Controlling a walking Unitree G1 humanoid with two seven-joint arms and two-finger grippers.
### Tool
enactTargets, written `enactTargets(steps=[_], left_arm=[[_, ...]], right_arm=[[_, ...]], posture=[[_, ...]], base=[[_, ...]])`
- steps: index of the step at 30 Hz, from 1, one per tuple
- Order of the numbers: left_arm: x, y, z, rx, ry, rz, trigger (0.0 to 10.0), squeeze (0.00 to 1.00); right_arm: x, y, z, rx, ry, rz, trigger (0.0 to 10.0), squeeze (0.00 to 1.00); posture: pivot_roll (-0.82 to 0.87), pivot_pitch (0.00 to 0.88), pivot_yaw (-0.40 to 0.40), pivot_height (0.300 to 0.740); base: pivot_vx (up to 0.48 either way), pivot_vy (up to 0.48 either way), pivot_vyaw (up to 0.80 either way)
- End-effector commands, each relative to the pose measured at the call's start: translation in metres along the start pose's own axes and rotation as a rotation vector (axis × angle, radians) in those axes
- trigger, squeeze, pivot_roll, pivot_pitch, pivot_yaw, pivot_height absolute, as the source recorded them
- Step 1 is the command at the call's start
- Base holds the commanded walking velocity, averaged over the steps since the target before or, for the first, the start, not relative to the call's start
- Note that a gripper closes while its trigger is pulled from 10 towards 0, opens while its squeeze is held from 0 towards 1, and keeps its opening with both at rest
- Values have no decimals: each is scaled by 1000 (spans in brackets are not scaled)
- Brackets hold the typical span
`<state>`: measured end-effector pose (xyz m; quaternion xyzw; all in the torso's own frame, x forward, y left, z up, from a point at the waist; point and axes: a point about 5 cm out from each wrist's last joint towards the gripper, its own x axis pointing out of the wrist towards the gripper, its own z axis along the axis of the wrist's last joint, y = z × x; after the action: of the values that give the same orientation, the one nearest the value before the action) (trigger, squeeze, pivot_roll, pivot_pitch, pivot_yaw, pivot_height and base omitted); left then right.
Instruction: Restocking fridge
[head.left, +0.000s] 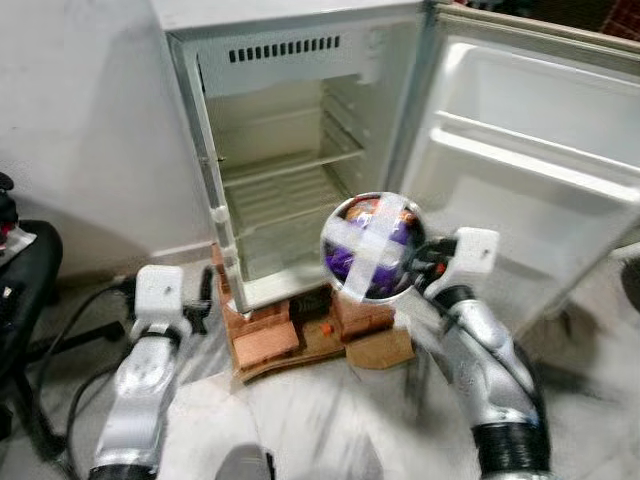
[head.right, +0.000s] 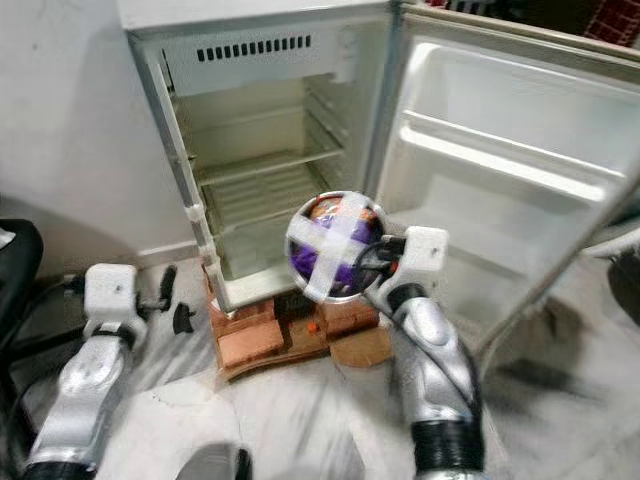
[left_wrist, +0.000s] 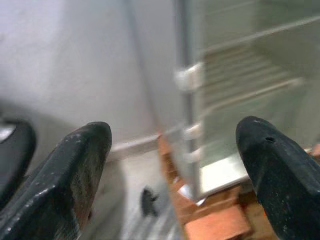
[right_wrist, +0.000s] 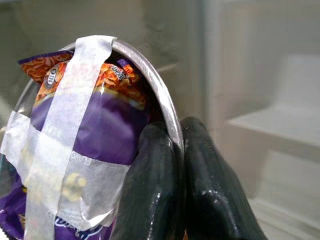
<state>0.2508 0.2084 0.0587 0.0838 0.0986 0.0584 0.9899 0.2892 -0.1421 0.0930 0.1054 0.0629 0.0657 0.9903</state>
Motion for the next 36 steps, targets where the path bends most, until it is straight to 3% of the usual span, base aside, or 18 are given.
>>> enactTargets(steps=[1, 5, 15, 18, 28, 36], left_arm=[[-4, -1, 0, -15, 11, 13, 10000, 0], [-8, -4, -1, 1, 18, 6, 10000, 0], [-1, -10, 6, -2, 12, -25, 10000, 0], [1, -15, 12, -6, -18, -61, 10000, 0], [1, -13, 11, -26, -4, -24, 10000, 0], [0, -12, 11, -20, 0, -19, 10000, 0]], right_arm=[[0, -8, 8, -9, -33, -18, 10000, 0], [0, -7, 8, -11, -27, -12, 10000, 0], [3, -2, 6, -9, -18, 14, 10000, 0], [3, 2, 8, -17, -26, 54, 10000, 0], [4, -1, 7, -11, -17, 45, 10000, 0], [7, -1, 8, -16, -24, 43, 10000, 0]], posture=[[56, 53, -50, 740], [56, 54, -52, 740], [54, 47, -49, 740], [53, 45, -47, 740], [57, 41, -50, 740], [61, 40, -48, 740]], base=[[480, 0, 800], [480, 0, 0], [419, 0, 0], [0, 0, 421], [0, 0, 775], [0, 0, 0]])
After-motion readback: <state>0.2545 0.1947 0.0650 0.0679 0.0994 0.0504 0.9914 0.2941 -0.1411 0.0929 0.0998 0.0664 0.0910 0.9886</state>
